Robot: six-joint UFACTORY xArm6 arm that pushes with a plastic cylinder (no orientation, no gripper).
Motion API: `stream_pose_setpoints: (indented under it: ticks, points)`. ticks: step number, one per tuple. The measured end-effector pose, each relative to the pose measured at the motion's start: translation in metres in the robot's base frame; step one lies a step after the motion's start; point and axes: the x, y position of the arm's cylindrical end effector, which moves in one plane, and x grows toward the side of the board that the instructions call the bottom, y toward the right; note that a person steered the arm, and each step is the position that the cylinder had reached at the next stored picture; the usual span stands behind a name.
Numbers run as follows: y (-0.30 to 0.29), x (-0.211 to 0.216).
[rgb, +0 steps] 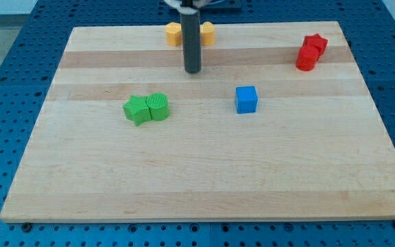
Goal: Move your arm closer to the blue cube
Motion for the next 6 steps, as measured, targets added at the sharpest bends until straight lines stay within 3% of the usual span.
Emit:
stream_pose_setpoints:
  ticks: [2, 3, 4, 6]
  points:
    - [0.016, 0.108]
    - [0.055, 0.129]
    - [0.095, 0.120]
    - [0.107, 0.059]
